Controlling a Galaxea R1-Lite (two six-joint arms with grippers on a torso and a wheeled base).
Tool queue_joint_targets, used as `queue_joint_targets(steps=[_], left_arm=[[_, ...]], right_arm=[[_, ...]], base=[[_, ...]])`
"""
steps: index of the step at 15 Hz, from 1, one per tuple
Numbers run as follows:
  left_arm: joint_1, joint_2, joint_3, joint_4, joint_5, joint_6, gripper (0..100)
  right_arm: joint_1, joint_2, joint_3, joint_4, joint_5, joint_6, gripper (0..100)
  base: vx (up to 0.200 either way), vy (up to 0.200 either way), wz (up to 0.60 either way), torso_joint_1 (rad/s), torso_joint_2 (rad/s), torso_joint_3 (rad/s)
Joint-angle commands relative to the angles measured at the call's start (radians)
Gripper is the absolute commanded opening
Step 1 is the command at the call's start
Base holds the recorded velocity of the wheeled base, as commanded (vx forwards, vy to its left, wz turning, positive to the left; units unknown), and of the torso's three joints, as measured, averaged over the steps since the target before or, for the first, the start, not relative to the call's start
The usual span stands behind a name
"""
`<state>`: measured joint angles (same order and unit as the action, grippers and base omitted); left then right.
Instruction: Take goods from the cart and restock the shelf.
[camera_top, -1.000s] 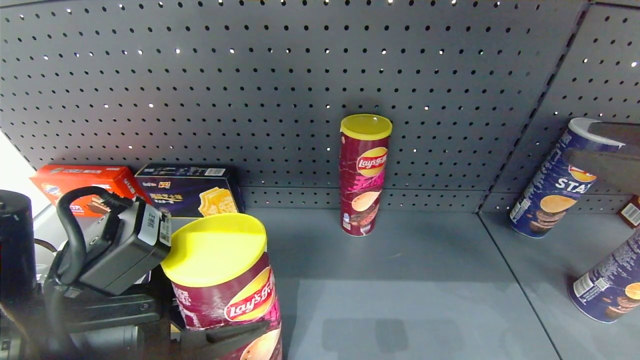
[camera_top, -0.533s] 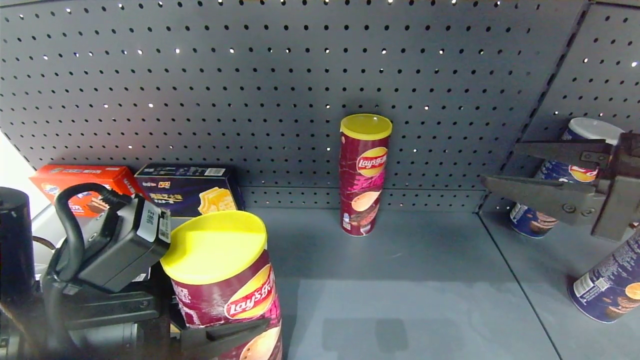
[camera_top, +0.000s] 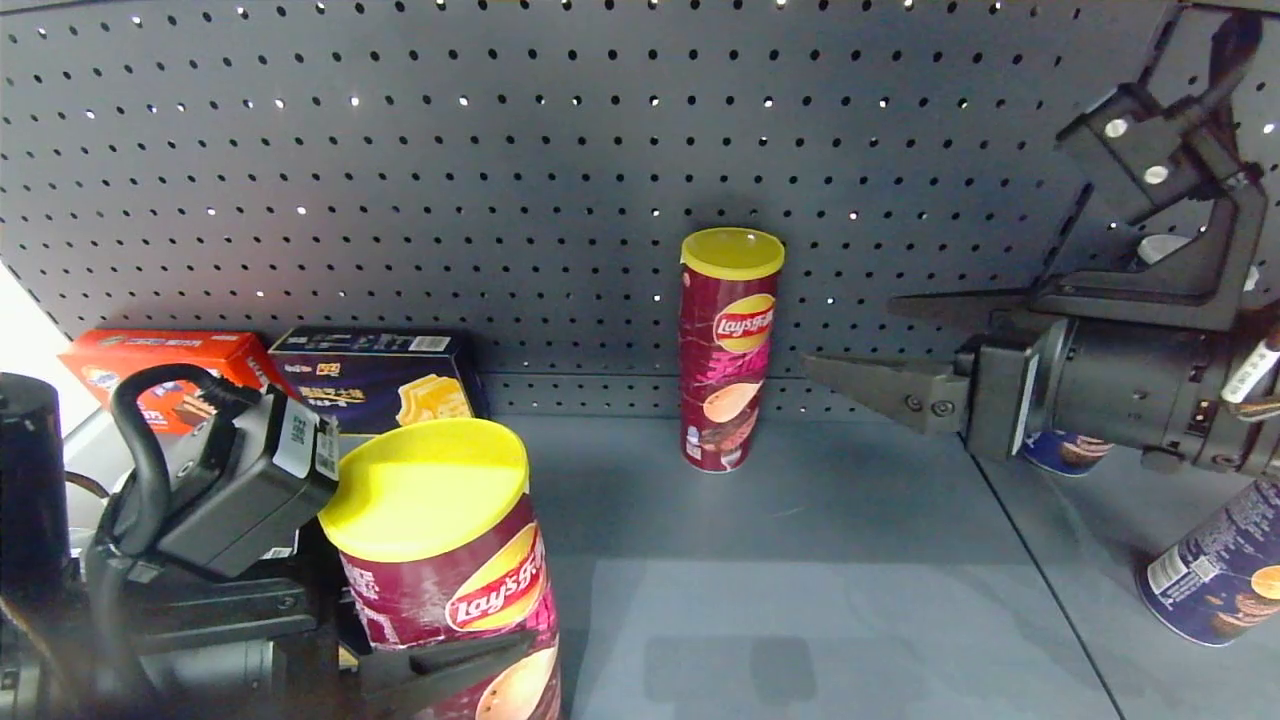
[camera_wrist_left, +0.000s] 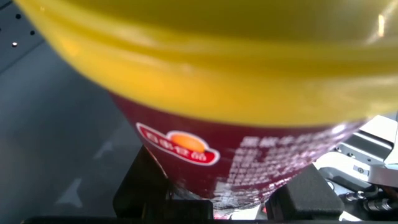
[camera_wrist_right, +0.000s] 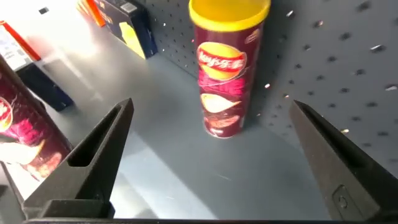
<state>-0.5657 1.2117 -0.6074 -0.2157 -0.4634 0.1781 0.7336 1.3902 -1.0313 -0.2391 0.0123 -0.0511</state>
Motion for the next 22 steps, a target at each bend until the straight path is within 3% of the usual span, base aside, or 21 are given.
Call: queue_joint_targets(steps=[1, 5, 12, 14, 17, 22], left_arm=[[0.0, 0.002, 0.002, -0.002, 0.0, 0.0, 0], [0.0, 0.002, -0.003, -0.002, -0.001, 0.0, 0], [0.001, 0.008, -0.025, -0.005, 0.0, -0.002, 0], [0.001, 0.02, -0.034, -0.005, 0.0, -0.002, 0], [0.017, 0.042, -0.061, -0.005, 0.0, -0.002, 0], [0.029, 0.046, -0.072, -0.005, 0.0, -0.002, 0]], right_arm=[[0.012, 0.044, -0.02, 0.004, -0.014, 0.004, 100], [0.013, 0.061, 0.004, 0.004, -0.029, 0.062, 100], [-0.022, 0.095, 0.082, -0.054, -0.035, 0.051, 100], [-0.045, 0.181, 0.123, -0.247, -0.037, 0.051, 100], [-0.051, 0.266, 0.154, -0.387, -0.045, 0.048, 100], [-0.057, 0.348, 0.143, -0.48, -0.061, 0.045, 100]], base=[[0.0, 0.0, 0.0, 0.0, 0.0, 0.0], [0.0, 0.0, 0.0, 0.0, 0.0, 0.0], [0.0, 0.0, 0.0, 0.0, 0.0, 0.0], [0.0, 0.0, 0.0, 0.0, 0.0, 0.0], [0.0, 0.0, 0.0, 0.0, 0.0, 0.0], [0.0, 0.0, 0.0, 0.0, 0.0, 0.0]])
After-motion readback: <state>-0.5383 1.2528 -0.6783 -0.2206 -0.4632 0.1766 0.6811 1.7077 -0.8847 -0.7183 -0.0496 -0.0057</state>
